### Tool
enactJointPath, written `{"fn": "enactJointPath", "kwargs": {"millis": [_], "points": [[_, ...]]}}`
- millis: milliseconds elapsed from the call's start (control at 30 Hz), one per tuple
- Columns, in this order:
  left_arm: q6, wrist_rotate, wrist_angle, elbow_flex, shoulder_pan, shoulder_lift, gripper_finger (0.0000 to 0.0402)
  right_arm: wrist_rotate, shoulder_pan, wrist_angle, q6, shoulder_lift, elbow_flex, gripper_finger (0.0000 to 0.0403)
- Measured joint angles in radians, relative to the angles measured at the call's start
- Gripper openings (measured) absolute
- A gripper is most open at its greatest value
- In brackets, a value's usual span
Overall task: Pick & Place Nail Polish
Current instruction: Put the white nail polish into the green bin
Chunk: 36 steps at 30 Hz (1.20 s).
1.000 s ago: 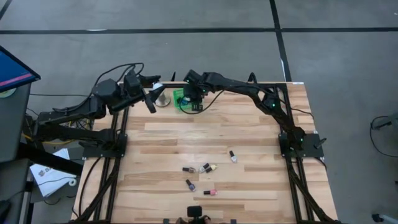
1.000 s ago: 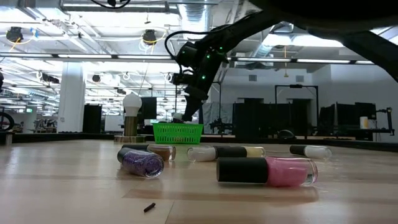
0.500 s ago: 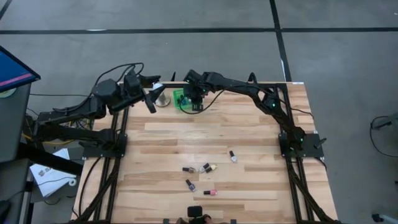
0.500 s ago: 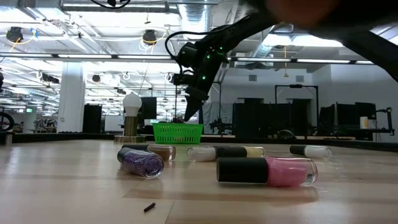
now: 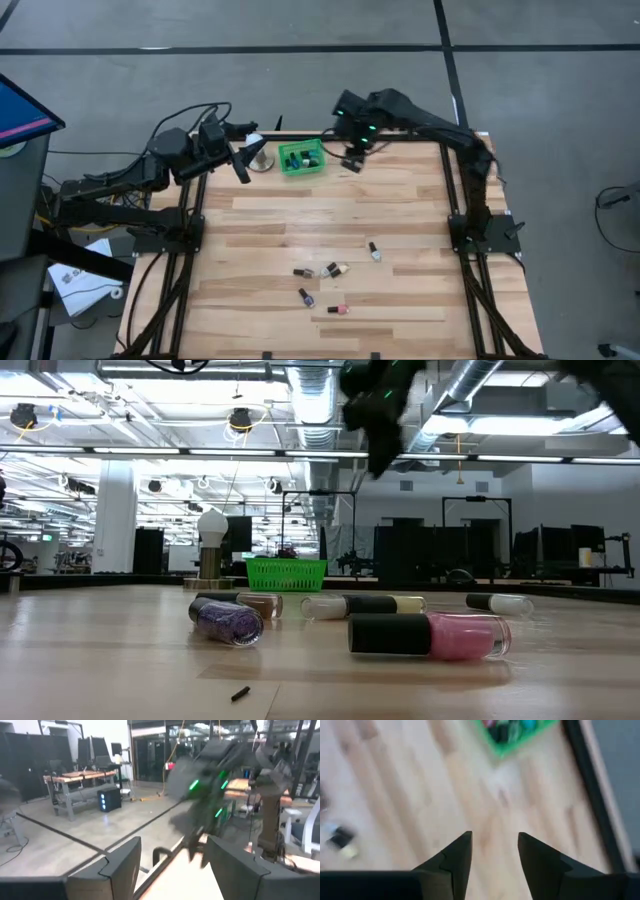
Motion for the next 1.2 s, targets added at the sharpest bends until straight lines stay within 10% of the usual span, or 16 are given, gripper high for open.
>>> {"fn": "enactJointPath", "kwargs": {"millis": [333,567,1200], "points": [[0.000,0.001,-0.044,-0.001,-0.001,-0.015,0.0221,0.073,0.154,0.231,0.497,-0.456,-0.711,0.0231],[0.007,0.001,-0.045,-0.001,-0.001,-0.016,0.0221,0.075,0.360,0.378,0.809,-0.535,-1.044,0.0251],[0.000,0.000,-0.061,-0.001,-0.001,-0.016,0.0221,0.048,0.584,0.712,0.927,-0.254,-1.086,0.0247]]}}
